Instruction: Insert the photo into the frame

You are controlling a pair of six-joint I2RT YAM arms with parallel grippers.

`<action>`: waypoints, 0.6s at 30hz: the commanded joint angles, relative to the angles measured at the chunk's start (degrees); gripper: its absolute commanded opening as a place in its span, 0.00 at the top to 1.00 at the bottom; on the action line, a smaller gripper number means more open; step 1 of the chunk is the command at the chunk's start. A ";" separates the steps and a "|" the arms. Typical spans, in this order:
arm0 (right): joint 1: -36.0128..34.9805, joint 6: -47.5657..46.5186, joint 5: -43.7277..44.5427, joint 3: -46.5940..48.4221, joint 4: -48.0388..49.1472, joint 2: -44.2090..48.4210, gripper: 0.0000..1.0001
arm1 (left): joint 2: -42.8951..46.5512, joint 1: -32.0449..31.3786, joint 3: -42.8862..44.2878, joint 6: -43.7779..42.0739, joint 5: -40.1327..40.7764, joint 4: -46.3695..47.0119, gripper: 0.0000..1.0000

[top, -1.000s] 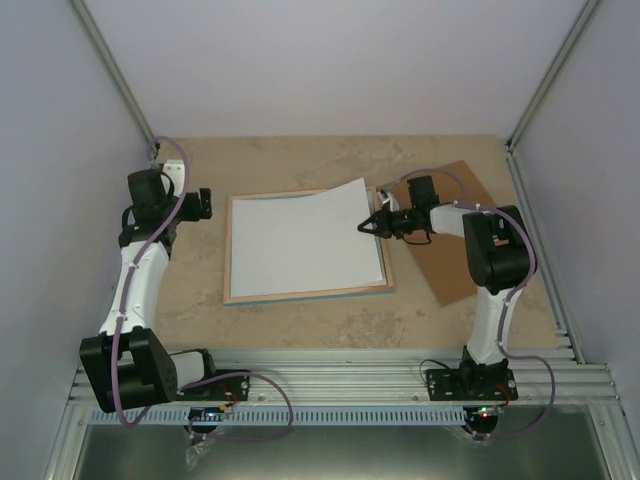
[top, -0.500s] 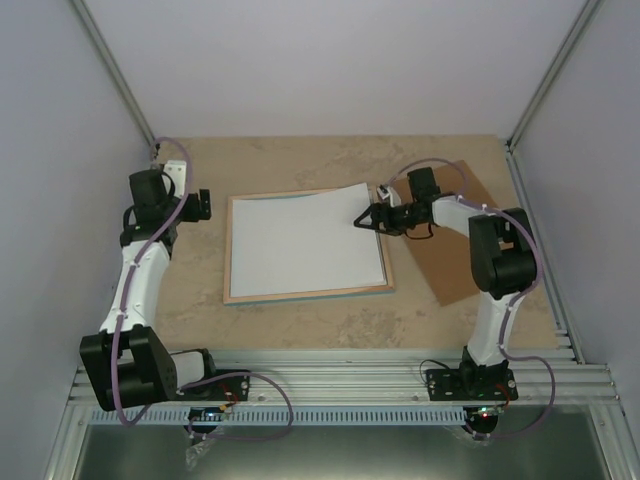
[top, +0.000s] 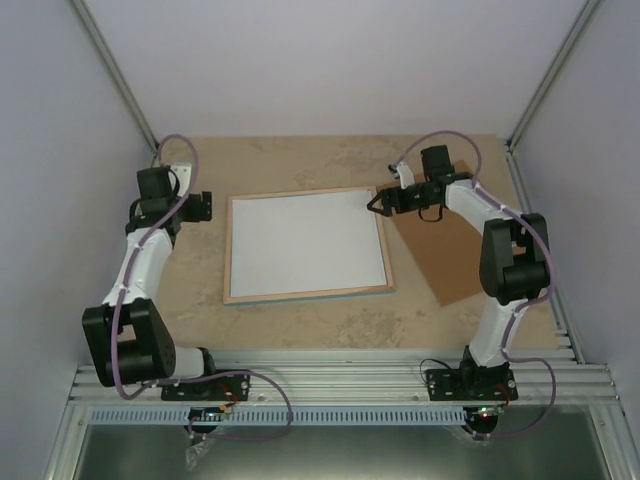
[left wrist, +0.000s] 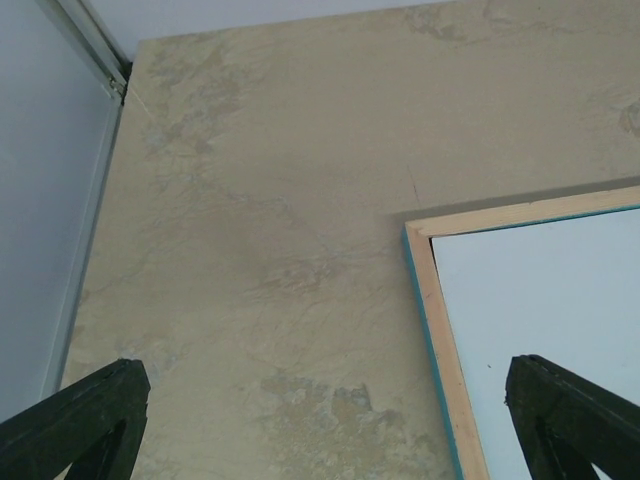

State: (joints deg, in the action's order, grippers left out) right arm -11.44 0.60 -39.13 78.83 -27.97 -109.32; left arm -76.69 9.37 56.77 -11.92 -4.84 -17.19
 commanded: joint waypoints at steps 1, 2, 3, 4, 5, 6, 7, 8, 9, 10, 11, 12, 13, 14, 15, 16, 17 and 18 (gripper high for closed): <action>-1.09 -2.62 -1.56 5.42 0.66 -2.88 0.18 | -3.90 -0.31 2.74 0.30 -0.61 0.07 0.00; -1.69 -2.34 -1.71 6.76 0.93 -4.01 0.18 | -5.90 -0.33 3.32 0.79 -0.36 0.36 0.01; -2.35 -2.20 -1.73 8.19 1.28 -5.16 0.18 | -7.39 -0.33 3.98 1.43 -0.35 0.69 0.01; -2.88 -2.06 -1.71 9.67 2.15 -6.46 0.18 | -9.20 -0.42 5.02 2.00 -0.31 1.00 0.01; -3.43 -1.95 -1.33 10.78 3.02 -7.35 0.18 | -10.98 -0.63 5.95 2.61 -0.13 1.20 0.01; -3.82 -1.86 -0.84 11.82 3.61 -8.23 0.18 | -12.68 -0.91 6.82 2.71 0.13 1.42 0.01; -4.11 -1.79 -0.37 12.70 4.22 -9.23 0.18 | -14.48 -1.41 7.80 2.70 0.55 1.47 0.01; -4.27 -1.67 0.26 13.72 4.56 -10.28 0.18 | -16.15 -1.90 8.61 2.80 1.00 1.65 0.01; -4.36 -1.59 0.92 14.74 4.61 -11.35 0.18 | -17.90 -2.55 9.43 2.89 1.41 1.64 0.01; -4.45 -1.57 1.74 15.74 4.55 -12.52 0.18 | -19.51 -3.23 10.27 2.99 1.85 1.80 0.01; -4.46 -1.57 2.70 16.57 4.49 -13.53 0.18 | -21.02 -3.80 11.08 3.20 2.17 1.92 0.01; -4.47 -1.64 3.55 17.15 4.49 -14.42 0.19 | -22.45 -4.29 11.82 3.30 2.53 2.17 0.01; -4.47 -1.73 4.50 17.68 4.59 -15.17 0.19 | -23.93 -4.87 12.58 3.22 3.14 2.38 0.01; -4.47 -1.81 5.26 17.83 4.77 -15.72 0.18 | -25.35 -5.46 13.39 3.22 3.69 2.61 0.01; -4.47 -1.89 6.24 17.97 4.98 -16.27 0.18 | -26.72 -5.92 14.22 3.29 4.04 2.89 0.01; -4.47 -2.06 6.99 17.90 5.20 -16.73 0.18 | -27.89 -6.20 15.04 3.38 4.31 3.01 0.01; -4.47 -2.17 7.67 17.74 5.53 -17.17 0.18 | -29.22 -6.41 15.98 3.41 4.54 3.10 0.01; -4.48 -2.26 8.27 17.63 5.80 -17.68 0.18 | -30.34 -6.55 17.03 3.52 4.64 3.20 0.01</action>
State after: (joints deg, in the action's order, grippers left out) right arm -16.14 -0.49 -35.03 95.46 -23.92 -125.25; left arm -103.77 3.70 69.91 -9.15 -2.00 -15.75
